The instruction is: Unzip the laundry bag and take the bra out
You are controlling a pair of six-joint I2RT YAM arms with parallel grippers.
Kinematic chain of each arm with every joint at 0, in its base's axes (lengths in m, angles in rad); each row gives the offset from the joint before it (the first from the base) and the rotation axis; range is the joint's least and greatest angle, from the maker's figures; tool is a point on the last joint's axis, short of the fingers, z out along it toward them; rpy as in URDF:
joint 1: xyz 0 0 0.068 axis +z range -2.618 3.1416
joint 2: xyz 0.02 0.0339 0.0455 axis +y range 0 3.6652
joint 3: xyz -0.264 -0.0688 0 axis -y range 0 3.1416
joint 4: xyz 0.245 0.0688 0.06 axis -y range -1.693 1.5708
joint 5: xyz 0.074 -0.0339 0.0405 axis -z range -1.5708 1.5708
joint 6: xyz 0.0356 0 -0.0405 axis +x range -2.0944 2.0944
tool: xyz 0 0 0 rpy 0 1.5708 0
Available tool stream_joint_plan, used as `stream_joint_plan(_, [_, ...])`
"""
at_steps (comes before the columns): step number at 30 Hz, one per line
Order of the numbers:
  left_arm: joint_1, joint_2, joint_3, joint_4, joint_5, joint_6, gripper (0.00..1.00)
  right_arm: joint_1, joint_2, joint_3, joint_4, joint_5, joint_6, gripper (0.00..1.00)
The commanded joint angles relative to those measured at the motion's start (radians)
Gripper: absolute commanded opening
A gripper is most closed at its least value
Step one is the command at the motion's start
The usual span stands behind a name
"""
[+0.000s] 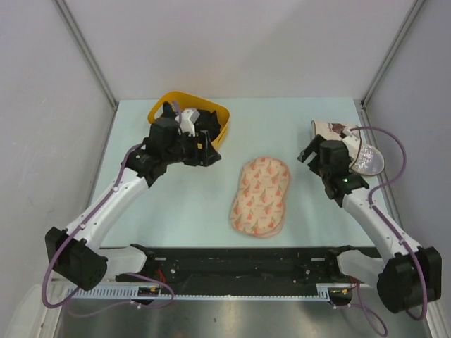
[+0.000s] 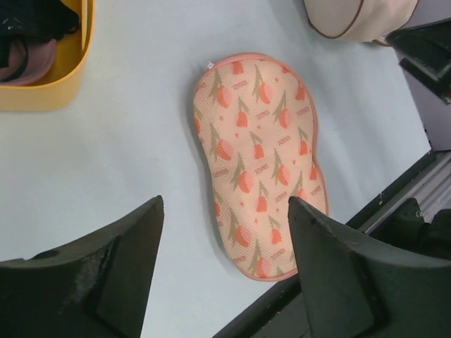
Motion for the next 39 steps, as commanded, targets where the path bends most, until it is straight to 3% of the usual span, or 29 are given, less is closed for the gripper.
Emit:
stream_joint_plan(1, [-0.151, 0.116, 0.181, -0.153, -0.167, 0.105, 0.77, -0.059, -0.086, 0.042, -0.122, 0.026, -0.133, 0.99])
stream_joint_plan(4, [-0.319, 0.257, 0.297, -0.235, -0.35, 0.107, 0.79, -0.093, -0.138, 0.041, -0.208, 0.065, -0.127, 1.0])
stream_joint_plan(9, [-0.511, 0.441, 0.376, -0.184, -0.326, 0.026, 0.78, -0.165, -0.249, 0.012, -0.27, 0.082, -0.133, 1.0])
stream_joint_plan(12, [-0.587, 0.575, 0.464, -0.227, -0.415, 0.007, 0.78, -0.223, -0.293, 0.006, -0.288, 0.06, -0.147, 1.0])
stream_joint_plan(14, [-0.636, 0.676, 0.577, -0.34, -0.513, 0.009, 0.78, -0.263, -0.304, 0.002, -0.293, 0.047, -0.17, 1.0])
stream_joint_plan(22, [-0.699, 0.819, 0.696, -0.343, -0.571, -0.012, 0.73, -0.288, -0.326, 0.002, -0.3, 0.005, -0.186, 1.0])
stream_joint_plan(25, [-0.703, 0.911, 0.795, -0.411, -0.669, -0.059, 0.7, -0.288, -0.327, -0.001, -0.296, -0.006, -0.179, 1.0])
stream_joint_plan(28, [-0.703, 0.983, 0.9, -0.437, -0.65, -0.068, 0.69, -0.288, -0.324, -0.007, -0.287, -0.013, -0.181, 1.0])
stream_joint_plan(33, [-0.706, 1.044, 0.921, -0.4, -0.699, -0.068, 0.68, -0.288, -0.324, -0.007, -0.283, -0.024, -0.169, 1.0])
stream_joint_plan(36, [-0.704, 1.095, 0.958, -0.442, -0.757, -0.074, 0.63, -0.288, -0.33, -0.013, -0.282, -0.038, -0.163, 1.0])
stream_joint_plan(39, [-0.704, 1.087, 0.95, -0.452, -0.789, -0.077, 0.51, -0.288, -0.338, -0.021, -0.264, -0.058, -0.173, 0.97])
